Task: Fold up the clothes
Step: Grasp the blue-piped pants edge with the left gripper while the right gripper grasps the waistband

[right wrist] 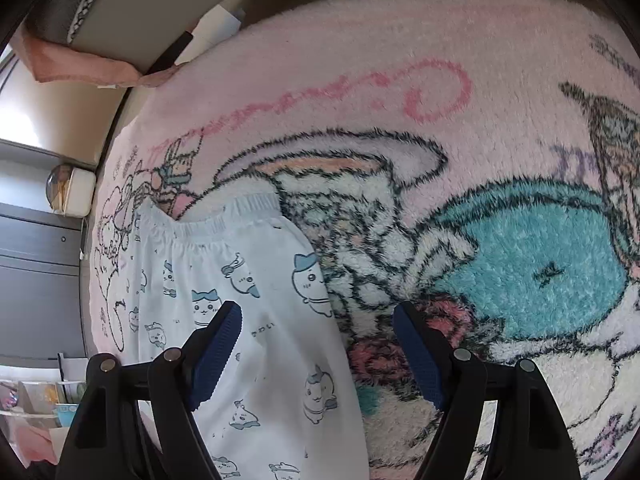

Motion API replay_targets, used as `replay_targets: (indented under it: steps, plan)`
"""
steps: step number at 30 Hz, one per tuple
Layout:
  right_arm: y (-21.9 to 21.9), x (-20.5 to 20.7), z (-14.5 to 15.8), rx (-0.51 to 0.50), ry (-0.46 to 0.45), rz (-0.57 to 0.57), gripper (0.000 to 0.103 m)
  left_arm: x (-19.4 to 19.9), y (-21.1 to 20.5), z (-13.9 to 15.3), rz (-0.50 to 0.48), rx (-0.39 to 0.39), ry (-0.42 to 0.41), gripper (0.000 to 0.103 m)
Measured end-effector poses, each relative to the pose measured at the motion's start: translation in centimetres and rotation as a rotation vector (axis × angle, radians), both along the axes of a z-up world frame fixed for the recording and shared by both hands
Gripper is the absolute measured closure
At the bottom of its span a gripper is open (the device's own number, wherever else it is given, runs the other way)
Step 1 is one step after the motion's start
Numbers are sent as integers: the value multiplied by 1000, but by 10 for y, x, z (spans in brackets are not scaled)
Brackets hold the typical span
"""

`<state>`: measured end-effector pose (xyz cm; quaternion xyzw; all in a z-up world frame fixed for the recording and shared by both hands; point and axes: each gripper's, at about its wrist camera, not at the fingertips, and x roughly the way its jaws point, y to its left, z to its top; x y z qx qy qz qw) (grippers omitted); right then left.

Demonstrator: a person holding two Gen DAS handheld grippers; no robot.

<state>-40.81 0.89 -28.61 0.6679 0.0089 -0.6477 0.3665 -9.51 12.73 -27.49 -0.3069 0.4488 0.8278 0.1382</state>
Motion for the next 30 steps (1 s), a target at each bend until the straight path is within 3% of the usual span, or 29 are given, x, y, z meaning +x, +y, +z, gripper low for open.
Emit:
replay_targets:
  steps: [4, 7, 12, 19, 22, 27, 30]
  plan:
    - [-1, -4, -4, -18, -14, -4, 25, -13, 2, 3, 52, 25, -37, 18]
    - [-4, -9, -7, -35, -40, -9, 25, -26, 0, 4, 130, 32, -45, 0]
    - [-10, -23, -13, -98, -93, -59, 25, -32, -3, 3, 188, 68, -60, 0]
    - [-27, -28, -22, -182, -159, -60, 25, -30, 2, -1, 240, -14, 87, 0]
    - [-34, -22, -23, -202, -171, -3, 25, -36, -4, -2, 267, 3, 71, 0]
    - [-39, -19, -25, -225, -171, 28, 18, -38, -3, -3, 262, 1, 67, 0]
    - [-40, -19, -27, -252, -193, 20, 0, -38, -2, -3, 254, -1, 55, 0]
